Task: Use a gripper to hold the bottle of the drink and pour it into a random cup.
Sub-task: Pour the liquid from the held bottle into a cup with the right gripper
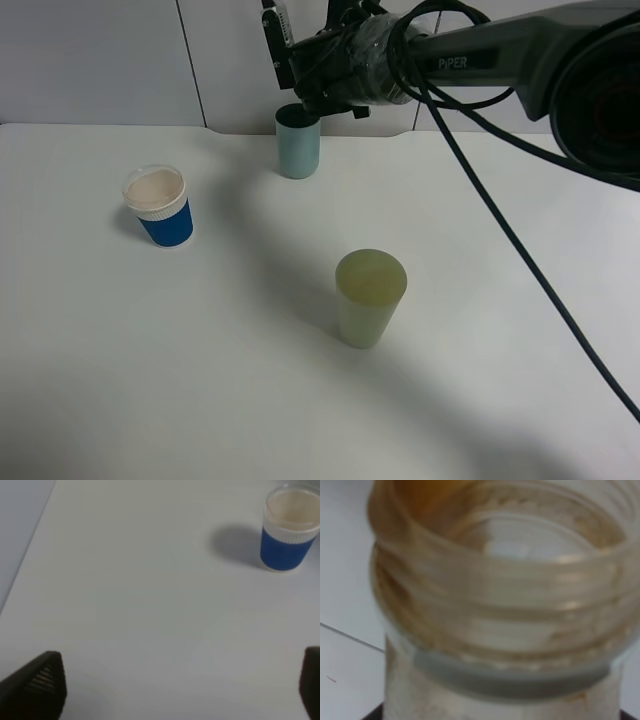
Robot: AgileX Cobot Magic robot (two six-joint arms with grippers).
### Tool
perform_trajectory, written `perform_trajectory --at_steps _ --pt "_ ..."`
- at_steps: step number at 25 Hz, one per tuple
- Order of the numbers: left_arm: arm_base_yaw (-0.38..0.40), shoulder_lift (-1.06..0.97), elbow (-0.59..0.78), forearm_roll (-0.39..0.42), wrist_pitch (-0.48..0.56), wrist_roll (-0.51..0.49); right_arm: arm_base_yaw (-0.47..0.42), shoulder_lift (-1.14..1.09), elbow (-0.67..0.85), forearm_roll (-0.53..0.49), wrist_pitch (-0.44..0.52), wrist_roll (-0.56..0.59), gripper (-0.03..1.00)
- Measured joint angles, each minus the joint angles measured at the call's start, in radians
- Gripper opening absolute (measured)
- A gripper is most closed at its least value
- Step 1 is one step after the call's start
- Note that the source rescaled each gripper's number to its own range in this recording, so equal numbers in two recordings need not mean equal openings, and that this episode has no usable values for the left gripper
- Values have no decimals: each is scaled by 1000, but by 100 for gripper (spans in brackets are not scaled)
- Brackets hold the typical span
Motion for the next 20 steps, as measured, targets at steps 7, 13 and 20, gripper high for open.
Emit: perform_trajectory --at_steps 7,13,20 --pt "0 0 0 0 0 0 0 0 0 -20 -11 0 0" --pt "0 0 0 0 0 0 0 0 0 -46 -19 1 0" --pt "0 0 0 0 0 0 0 0 0 -69 -20 0 0"
